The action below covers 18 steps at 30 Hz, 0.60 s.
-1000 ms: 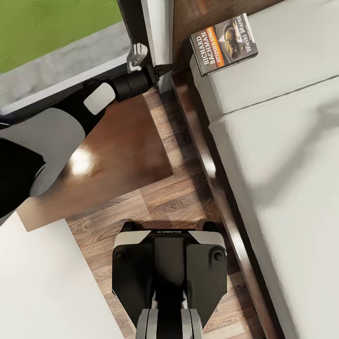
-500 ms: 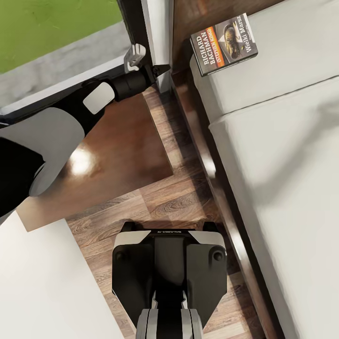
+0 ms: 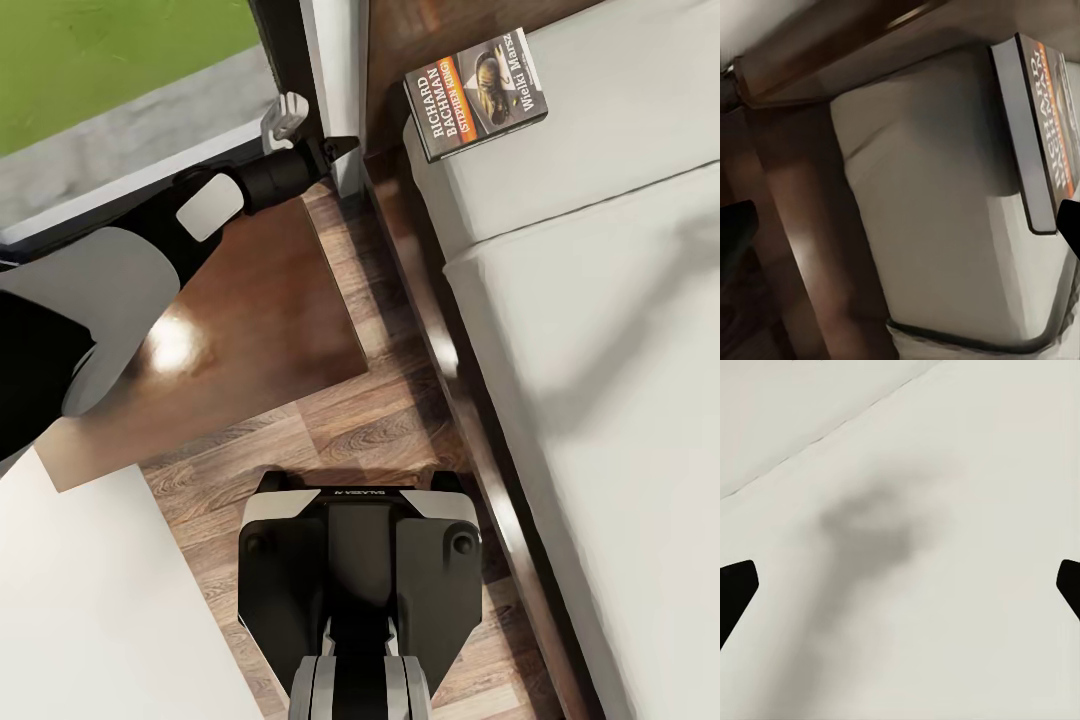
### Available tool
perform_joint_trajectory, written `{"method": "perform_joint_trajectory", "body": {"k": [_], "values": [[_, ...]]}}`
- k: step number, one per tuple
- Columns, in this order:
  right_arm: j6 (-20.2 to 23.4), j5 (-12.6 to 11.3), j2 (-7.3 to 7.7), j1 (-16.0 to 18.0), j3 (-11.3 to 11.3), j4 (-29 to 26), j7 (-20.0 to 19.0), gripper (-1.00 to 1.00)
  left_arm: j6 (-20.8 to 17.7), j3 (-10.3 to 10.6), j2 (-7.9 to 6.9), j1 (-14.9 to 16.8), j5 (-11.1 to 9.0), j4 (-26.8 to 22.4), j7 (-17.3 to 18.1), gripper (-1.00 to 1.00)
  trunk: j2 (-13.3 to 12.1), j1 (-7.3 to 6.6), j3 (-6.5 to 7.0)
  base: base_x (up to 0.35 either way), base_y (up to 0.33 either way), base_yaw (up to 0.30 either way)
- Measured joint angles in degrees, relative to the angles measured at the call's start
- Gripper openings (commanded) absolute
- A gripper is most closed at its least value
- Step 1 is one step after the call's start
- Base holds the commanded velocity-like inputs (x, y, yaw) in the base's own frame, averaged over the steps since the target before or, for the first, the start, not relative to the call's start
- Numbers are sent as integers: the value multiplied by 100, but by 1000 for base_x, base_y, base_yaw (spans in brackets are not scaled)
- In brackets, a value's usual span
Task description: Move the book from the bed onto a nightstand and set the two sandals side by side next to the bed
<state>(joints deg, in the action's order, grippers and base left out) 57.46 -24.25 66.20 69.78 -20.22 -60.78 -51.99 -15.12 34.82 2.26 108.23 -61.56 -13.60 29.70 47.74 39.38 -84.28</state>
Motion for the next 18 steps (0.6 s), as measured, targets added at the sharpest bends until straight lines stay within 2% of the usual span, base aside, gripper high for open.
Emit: {"method": "perform_joint_trajectory", "body": {"k": [18], "values": [[0, 5, 6, -3, 0, 12, -30, 100, 37, -23, 69, 110, -5, 1, -50, 100, 0, 0, 0, 0, 0, 0]]}}
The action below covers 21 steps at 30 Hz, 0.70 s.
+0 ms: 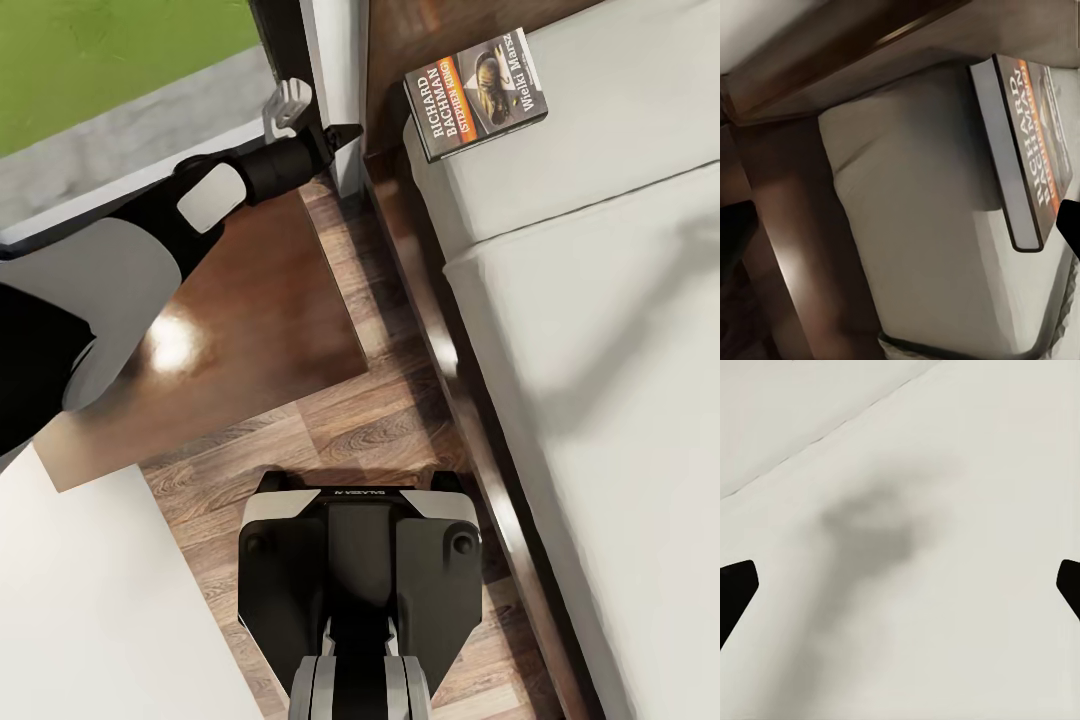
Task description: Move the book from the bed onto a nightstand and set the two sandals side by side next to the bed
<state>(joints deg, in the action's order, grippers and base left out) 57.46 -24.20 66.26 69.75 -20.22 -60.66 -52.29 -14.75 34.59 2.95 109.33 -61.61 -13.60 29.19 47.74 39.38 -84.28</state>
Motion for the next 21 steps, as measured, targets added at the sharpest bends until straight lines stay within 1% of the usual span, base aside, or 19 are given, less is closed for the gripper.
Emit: {"method": "perform_joint_trajectory", "body": {"k": [21], "values": [[-2, -2, 1, -6, -1, 4, -3, 100, 6, -9, 101, 53, -15, 1, -4, 100, 0, 0, 0, 0, 0, -6]]}}
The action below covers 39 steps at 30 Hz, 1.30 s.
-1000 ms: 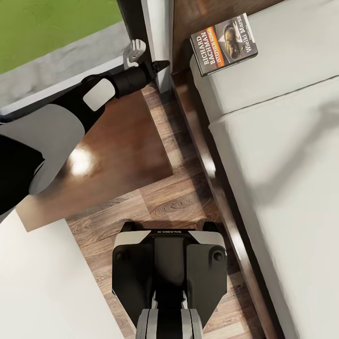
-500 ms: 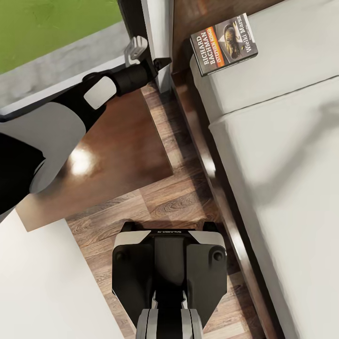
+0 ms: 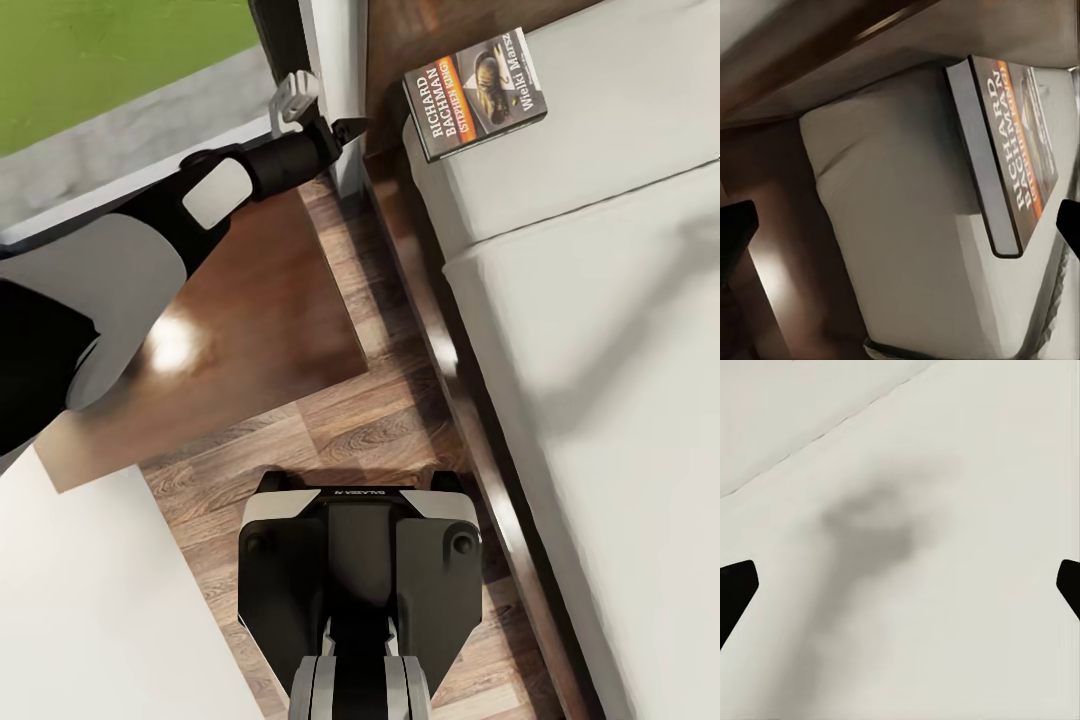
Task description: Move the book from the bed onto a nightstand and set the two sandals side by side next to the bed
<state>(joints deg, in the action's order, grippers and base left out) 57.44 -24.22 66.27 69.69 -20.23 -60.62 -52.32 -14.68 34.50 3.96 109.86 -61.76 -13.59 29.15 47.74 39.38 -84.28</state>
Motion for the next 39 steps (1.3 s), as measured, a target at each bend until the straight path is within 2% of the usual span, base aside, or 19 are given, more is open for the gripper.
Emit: {"method": "perform_joint_trajectory", "body": {"k": [21, 39], "values": [[-1, 9, 9, -1, -2, 3, 0, 100, 82, -3, 11, 13, -9, 1, -1, 100, 0, 0, 0, 0, 0, -187], [-7, 12, 9, 3, 1, 147, 0, 100, 113, -7, -5, 13, -22, -1, -1, 100, 0, 0, 0, 0, 0, -37]]}}
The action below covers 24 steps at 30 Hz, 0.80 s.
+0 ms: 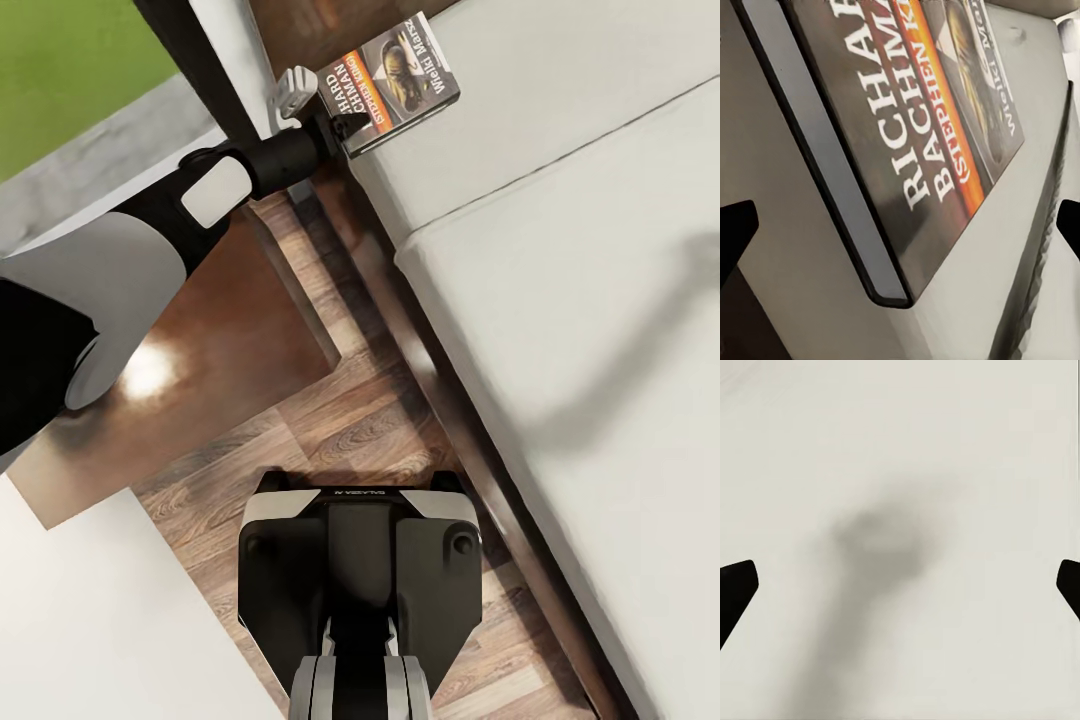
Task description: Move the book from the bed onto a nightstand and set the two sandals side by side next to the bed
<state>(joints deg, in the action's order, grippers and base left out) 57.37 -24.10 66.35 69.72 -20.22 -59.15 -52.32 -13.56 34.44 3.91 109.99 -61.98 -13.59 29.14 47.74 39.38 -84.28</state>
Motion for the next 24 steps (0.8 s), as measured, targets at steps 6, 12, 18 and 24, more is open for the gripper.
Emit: {"method": "perform_joint_trajectory", "body": {"k": [6, 12, 18, 24], "values": [[-2, 1, 4, 0, 0, 84, 0, 100, 23, -3, -23, 0, -4, 0, 0, 100, 0, 0, 0, 0, 0, -1], [0, -6, 7, 2, 0, 107, 0, 100, 45, -6, -32, -1, -2, 0, -4, 100, 0, 0, 0, 0, 0, 0], [-1, -9, 10, 1, 0, 119, 0, 100, 76, -9, -44, -6, -3, 2, -28, 100, 0, 0, 0, 0, 0, 0], [0, -8, 35, 2, 0, 123, 0, 100, 86, -9, -48, -7, -7, 1, -96, 100, 0, 0, 0, 0, 0, 0]]}}
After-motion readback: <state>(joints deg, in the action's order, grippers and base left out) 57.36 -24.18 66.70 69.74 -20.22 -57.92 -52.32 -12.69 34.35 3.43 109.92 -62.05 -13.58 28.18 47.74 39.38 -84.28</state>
